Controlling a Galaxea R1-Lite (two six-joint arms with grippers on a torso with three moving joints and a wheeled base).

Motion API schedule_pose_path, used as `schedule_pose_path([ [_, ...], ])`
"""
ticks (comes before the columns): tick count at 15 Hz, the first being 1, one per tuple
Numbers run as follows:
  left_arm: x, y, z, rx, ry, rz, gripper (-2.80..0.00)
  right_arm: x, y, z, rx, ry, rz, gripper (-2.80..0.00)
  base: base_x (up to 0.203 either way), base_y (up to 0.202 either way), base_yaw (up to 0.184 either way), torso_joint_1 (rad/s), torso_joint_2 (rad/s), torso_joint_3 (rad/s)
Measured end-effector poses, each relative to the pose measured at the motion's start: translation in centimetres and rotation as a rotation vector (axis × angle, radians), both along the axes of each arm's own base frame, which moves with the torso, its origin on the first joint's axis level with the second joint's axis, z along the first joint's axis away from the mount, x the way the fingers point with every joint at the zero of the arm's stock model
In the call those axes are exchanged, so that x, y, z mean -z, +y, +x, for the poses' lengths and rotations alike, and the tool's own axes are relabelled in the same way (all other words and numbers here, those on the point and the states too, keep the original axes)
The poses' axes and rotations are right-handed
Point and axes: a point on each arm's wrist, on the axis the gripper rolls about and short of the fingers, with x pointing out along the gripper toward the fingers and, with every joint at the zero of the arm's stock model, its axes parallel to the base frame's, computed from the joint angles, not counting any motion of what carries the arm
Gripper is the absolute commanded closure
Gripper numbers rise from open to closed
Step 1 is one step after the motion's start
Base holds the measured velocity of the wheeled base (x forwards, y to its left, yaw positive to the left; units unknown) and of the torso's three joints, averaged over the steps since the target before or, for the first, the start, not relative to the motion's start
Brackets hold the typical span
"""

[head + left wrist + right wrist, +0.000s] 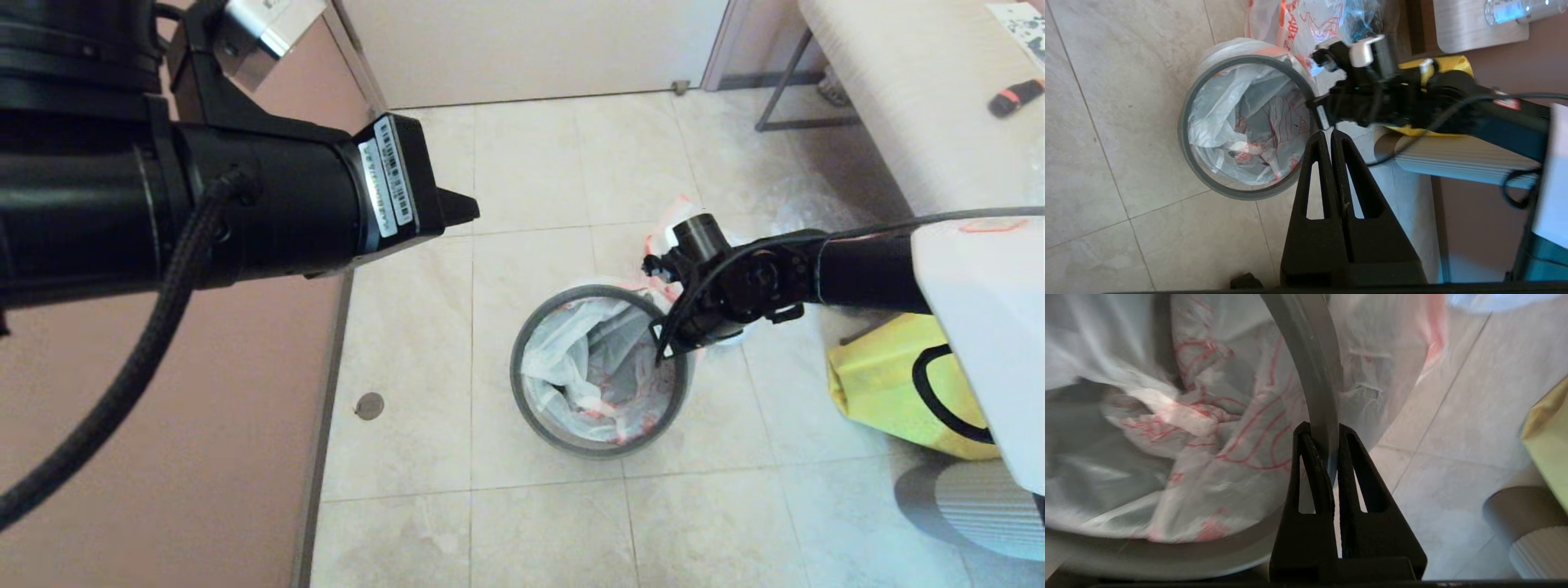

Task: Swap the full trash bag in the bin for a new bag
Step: Place the trash can ring on the trash can

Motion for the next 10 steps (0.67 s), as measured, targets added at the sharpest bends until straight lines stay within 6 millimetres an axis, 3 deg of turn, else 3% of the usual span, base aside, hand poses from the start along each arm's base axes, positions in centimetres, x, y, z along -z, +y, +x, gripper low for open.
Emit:
schedule_pose_path([
  [5, 0.3, -0.4, 0.0, 0.012, 0.01, 0.01, 0.0, -0.6, -0.7, 0.0, 0.008, -0.001, 0.014, 0.0, 0.0, 0.0, 0.0, 0.0, 0.0, 0.0],
  [10, 0.3, -0.4, -0.1, 0.015, 0.011, 0.01, 0.0, -3.2, -1.2, -2.5, -0.012, 0.089, 0.125, 0.0, 0.0, 0.0, 0.0, 0.0, 0.0, 0.0],
])
